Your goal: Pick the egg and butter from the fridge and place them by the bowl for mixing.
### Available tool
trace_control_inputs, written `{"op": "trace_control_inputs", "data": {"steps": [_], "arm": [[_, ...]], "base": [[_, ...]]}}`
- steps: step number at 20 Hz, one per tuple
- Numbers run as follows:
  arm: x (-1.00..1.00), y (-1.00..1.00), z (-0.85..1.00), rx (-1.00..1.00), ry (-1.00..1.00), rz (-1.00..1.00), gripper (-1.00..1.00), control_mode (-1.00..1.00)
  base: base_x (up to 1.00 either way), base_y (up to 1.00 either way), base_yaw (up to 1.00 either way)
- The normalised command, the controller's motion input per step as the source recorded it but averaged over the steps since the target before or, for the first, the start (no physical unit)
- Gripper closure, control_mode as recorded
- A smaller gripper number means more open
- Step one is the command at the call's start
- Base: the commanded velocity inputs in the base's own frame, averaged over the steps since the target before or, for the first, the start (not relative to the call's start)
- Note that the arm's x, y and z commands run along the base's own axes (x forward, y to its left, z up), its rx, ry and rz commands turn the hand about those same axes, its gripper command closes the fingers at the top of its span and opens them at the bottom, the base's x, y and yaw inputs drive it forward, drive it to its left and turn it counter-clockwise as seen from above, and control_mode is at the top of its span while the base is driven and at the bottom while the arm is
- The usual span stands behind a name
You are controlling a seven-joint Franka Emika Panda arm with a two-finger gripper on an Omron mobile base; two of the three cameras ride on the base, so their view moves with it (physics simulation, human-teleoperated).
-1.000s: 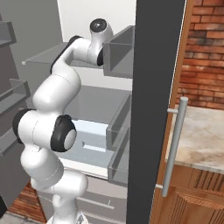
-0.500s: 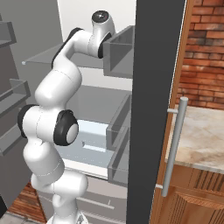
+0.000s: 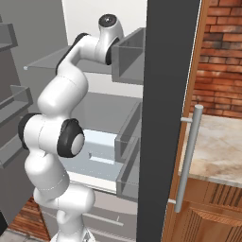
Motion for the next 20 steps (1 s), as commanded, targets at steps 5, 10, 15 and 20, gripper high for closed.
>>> {"op": "trace_control_inputs", "data": {"steps": [5,10,15,20], "arm": [[0.05,0.08,0.00,-0.01,0.00,0.00,-1.00,-1.00],[0.02,0.02,0.00,0.00,0.00,0.00,-1.00,-1.00],[0.00,0.00,-0.03,0.00,0.02,0.00,-1.00,-1.00],[0.00,0.00,-0.15,0.00,0.04,0.00,-1.00,-1.00]], "base": [[0.00,0.00,0.00],[0.00,0.00,0.00],[0.00,0.00,0.00],[0.00,0.00,0.00]]}}
